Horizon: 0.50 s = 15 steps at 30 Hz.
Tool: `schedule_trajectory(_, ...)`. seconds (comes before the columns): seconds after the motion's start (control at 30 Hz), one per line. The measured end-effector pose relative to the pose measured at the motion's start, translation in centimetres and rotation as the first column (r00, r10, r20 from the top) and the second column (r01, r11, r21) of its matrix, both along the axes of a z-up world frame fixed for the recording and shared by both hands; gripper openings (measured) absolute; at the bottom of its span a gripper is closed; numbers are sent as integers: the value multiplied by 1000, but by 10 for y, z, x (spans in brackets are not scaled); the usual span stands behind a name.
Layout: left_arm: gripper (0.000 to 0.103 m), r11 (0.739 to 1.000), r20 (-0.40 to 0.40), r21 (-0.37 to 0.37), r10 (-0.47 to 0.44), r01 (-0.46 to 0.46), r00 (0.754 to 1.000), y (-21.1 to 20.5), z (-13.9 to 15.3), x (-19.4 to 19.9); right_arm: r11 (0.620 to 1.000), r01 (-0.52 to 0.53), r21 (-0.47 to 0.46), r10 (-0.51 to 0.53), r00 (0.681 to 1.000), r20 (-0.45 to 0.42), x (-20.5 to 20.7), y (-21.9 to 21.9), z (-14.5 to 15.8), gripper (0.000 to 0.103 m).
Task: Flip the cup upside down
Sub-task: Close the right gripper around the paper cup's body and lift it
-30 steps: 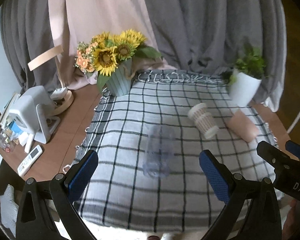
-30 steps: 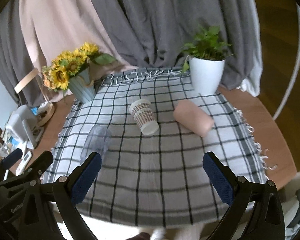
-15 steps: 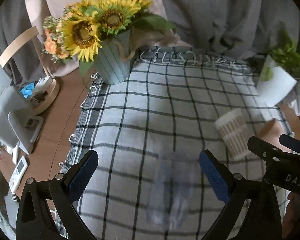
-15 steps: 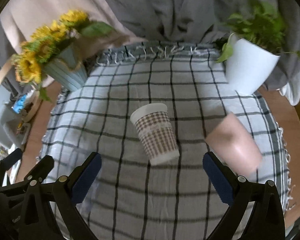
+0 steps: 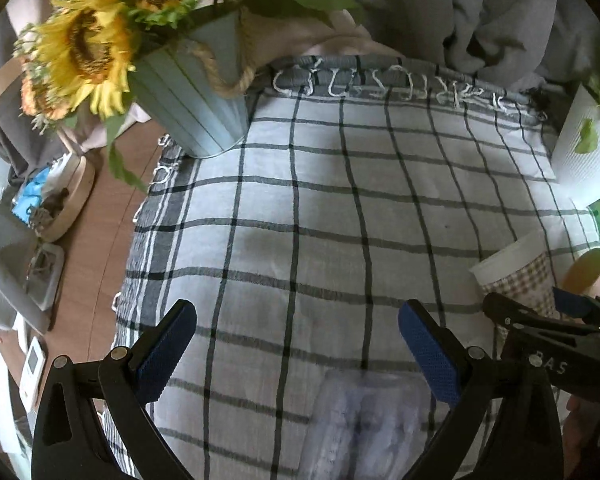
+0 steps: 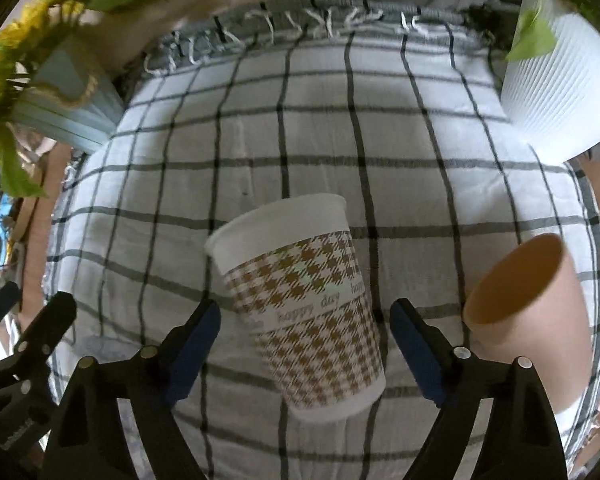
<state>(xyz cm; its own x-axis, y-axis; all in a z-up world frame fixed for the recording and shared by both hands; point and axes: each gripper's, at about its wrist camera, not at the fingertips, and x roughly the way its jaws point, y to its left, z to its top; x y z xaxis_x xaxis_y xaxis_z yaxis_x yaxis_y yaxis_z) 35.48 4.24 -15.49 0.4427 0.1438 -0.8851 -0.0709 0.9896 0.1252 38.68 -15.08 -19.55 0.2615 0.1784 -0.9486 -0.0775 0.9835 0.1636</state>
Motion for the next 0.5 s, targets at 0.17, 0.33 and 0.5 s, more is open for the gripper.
schedule_trajectory(0.17, 103, 1000, -14, 11, -19, 19, 1000, -4, -6, 7, 1000, -3, 2, 3, 1000, -13, 5, 0, -8, 70)
schedule_trajectory(0.33, 103, 999, -7, 21, -43, 43, 999, -5, -4, 5, 1000, 5, 9, -5, 1000, -2, 4, -1, -4, 69)
schedule_trajectory(0.5, 103, 997, 36, 37, -71, 70, 997, -2, 10, -7, 999, 22, 28, -23, 1000, 15, -11, -5, 15, 69)
